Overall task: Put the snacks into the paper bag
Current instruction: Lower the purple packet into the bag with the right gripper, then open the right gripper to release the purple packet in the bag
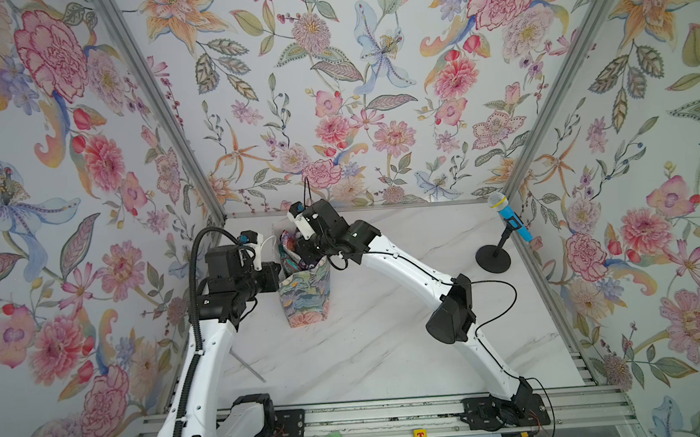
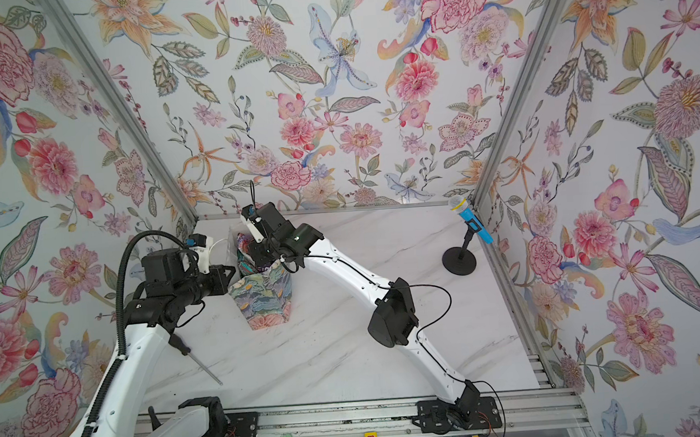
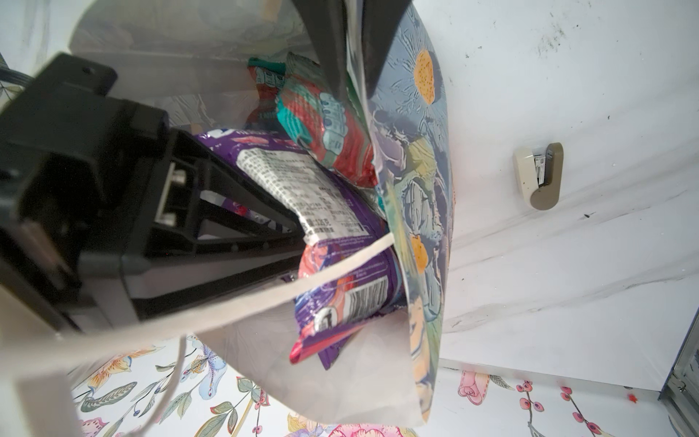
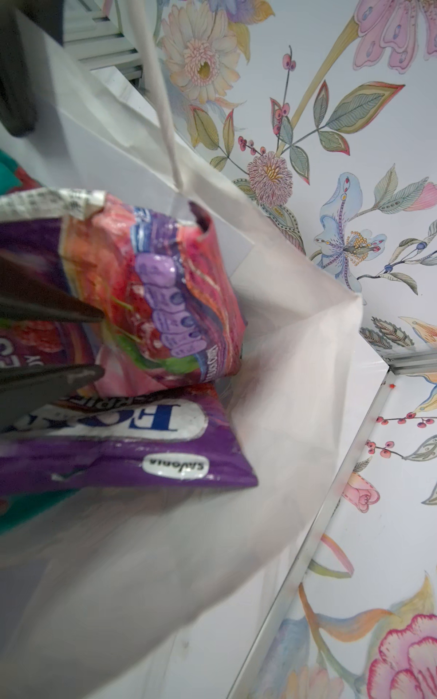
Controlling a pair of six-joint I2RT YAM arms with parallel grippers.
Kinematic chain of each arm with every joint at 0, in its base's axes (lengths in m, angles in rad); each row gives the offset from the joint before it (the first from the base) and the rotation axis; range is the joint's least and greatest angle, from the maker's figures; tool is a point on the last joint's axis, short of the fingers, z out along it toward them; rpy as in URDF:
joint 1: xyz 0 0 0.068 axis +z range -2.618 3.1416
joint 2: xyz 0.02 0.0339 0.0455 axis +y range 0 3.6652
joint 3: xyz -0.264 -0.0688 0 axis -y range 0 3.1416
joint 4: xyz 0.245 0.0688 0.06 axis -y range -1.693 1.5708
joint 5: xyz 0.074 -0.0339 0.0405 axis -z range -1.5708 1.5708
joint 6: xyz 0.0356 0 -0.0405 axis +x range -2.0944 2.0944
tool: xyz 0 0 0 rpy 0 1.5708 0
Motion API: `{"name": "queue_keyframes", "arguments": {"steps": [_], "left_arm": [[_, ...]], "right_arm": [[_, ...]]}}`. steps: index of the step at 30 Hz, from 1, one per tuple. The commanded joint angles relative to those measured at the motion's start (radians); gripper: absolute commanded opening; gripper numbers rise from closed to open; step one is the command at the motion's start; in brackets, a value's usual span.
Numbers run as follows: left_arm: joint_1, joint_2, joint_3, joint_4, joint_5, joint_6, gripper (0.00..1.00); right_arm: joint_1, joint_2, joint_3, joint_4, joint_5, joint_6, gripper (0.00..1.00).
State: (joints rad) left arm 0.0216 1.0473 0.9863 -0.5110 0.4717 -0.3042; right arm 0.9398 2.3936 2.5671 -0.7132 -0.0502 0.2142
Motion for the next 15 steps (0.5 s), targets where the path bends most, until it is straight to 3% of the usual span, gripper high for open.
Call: {"name": "queue_keyframes", "arguments": {"steps": [1,7,15], "left_arm": [[0.009,0.017,0.002,-0.035,0.010,0.003,0.10],[0.009,0.021,-0.001,-0.026,0.016,-0.004,0.10],[0.008,0.018,0.001,-0.028,0.016,-0.006,0.10]], "right_arm": [[-0.007,-0.107,0.015,0.022,-0.019,0.018,0.29],[0.023,-0.181,-0.026,0.046,-0.015,0.004,0.29],[0.042,-0.138,-0.043,0.044,0.000,0.000,0.30]]}}
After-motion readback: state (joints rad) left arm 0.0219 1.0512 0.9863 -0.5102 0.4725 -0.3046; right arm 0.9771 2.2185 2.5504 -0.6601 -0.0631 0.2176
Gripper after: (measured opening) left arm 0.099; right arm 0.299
